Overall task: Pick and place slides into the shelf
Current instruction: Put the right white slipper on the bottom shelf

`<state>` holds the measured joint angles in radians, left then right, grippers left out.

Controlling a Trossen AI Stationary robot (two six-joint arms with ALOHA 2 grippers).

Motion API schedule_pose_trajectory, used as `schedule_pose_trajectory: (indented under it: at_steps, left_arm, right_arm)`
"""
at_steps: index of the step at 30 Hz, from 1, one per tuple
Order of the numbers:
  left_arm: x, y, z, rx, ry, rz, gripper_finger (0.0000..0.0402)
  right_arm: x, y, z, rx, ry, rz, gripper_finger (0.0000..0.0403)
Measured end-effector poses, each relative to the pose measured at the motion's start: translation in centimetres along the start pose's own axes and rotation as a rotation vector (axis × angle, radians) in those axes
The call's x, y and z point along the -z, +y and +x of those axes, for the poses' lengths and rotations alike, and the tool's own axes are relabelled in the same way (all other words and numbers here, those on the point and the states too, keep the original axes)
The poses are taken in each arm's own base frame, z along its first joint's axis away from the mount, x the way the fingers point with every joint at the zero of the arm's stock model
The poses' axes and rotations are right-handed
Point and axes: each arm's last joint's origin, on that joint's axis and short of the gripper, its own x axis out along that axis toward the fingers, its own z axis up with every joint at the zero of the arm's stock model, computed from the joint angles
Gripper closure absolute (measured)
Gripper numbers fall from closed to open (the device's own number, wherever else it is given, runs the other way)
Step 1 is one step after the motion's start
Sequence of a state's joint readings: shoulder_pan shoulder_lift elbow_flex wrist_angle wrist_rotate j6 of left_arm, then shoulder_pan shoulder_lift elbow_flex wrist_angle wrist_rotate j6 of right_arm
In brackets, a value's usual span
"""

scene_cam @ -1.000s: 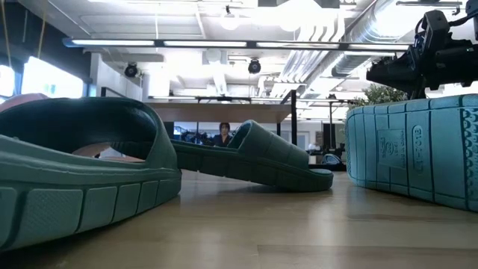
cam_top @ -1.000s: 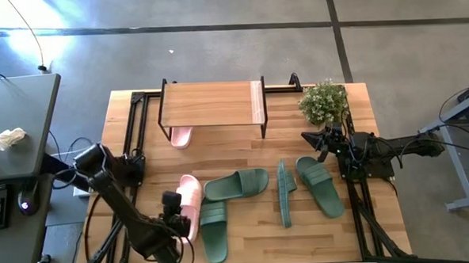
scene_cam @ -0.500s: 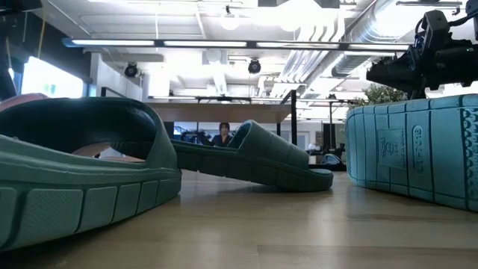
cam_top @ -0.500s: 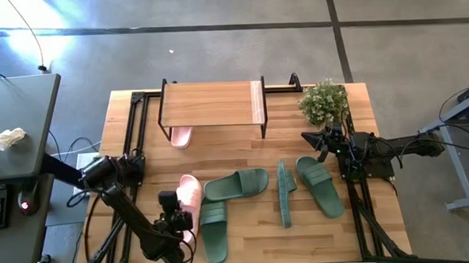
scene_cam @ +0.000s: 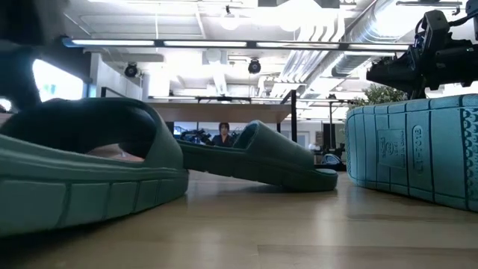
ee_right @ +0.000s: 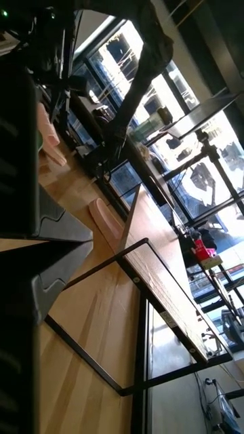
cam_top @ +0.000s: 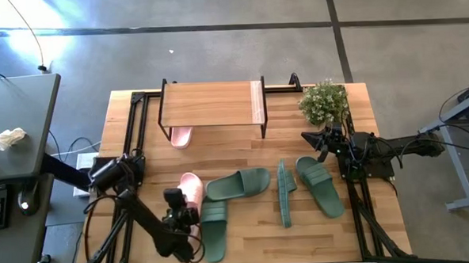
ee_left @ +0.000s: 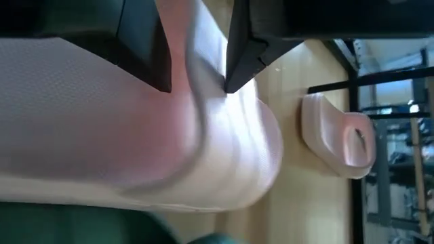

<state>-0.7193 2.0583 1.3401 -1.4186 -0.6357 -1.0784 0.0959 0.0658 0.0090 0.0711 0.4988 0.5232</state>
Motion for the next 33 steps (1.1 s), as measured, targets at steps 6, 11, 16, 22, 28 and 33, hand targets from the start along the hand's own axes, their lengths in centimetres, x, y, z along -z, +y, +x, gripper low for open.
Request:
schedule_pose_trajectory:
  at_steps: [6,11,16,22,28,33]
  left_arm:
    - [-0.3,1.2,-0.1,-0.047,0.076,0.026,0.0350]
    - [-0.4,1.6,-0.6,-0.068,0.075,0.021,0.0386]
    - [-1.0,2.3,-1.7,-0.024,0.056,-0.010,0.0396]
    - [-1.7,5.4,-4.2,0.033,-0.077,-0.030,0.0398]
    - [-1.7,10.4,-6.1,0.070,-0.210,-0.015,0.0398]
    - [-1.5,14.6,-6.8,0.124,-0.238,0.122,0.0399]
  right_arm:
    - [0.0,0.0,0.0,0.000,0.000,0.000,0.0403]
    - [0.0,0.0,0.0,0.000,0.000,0.000,0.0403]
    - [0.0,0.0,0.0,-0.001,0.001,0.000,0.0403]
    - [0.0,0.0,0.0,-0.011,0.007,0.001,0.0403]
    - [0.1,0.1,0.0,-0.036,0.022,0.001,0.0403]
    - [0.1,0.1,0.0,-0.041,0.024,0.001,0.0403]
